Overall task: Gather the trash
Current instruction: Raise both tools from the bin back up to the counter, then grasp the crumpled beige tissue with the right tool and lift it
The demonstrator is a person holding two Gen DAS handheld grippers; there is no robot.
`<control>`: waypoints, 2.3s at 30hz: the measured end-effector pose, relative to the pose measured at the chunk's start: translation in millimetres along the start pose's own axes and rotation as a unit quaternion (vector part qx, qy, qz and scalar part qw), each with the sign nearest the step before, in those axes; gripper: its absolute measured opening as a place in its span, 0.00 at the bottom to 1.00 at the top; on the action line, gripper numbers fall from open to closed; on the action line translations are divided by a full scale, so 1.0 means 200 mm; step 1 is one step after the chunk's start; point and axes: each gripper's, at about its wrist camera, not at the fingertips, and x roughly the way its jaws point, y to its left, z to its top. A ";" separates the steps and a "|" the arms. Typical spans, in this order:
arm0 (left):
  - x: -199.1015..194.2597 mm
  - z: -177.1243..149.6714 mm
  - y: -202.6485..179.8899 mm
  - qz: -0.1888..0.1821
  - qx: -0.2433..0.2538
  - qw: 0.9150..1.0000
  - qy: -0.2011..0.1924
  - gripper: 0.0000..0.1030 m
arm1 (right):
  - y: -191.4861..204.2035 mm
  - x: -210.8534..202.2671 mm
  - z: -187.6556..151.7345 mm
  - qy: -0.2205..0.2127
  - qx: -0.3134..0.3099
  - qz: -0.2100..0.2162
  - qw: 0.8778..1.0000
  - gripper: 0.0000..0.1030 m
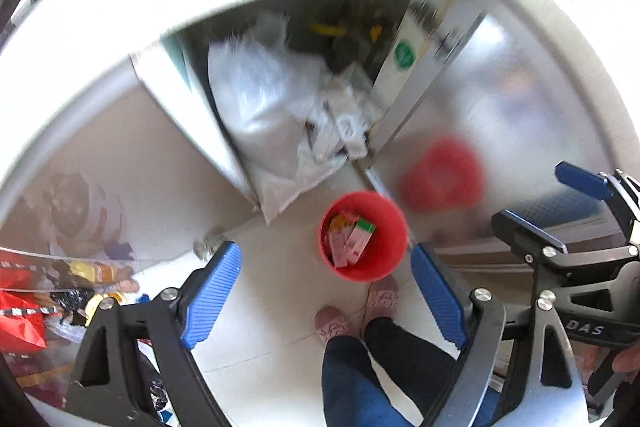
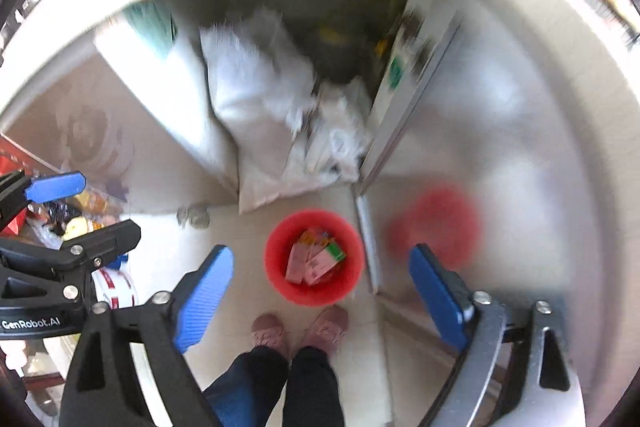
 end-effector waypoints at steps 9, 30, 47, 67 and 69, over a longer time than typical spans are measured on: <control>-0.48 0.20 -0.19 -0.002 0.040 0.997 -0.072 0.83 | -0.14 -0.49 0.11 -0.063 0.028 -0.045 0.997 0.99; -0.67 0.96 -0.93 -0.033 0.199 0.973 -0.117 0.89 | -0.87 -0.82 0.33 -0.109 0.168 -0.109 0.974 0.99; -0.32 1.68 -1.58 -0.054 0.255 0.963 -0.075 0.89 | -1.61 -0.66 0.62 -0.080 0.229 -0.127 0.962 0.99; 0.23 1.93 -1.88 -0.020 0.247 0.968 0.024 0.89 | -2.06 -0.18 0.71 0.016 0.216 -0.044 0.975 0.85; 0.24 1.93 -1.88 -0.016 0.244 0.969 0.028 0.89 | -2.05 -0.17 0.71 0.019 0.210 -0.047 0.976 0.75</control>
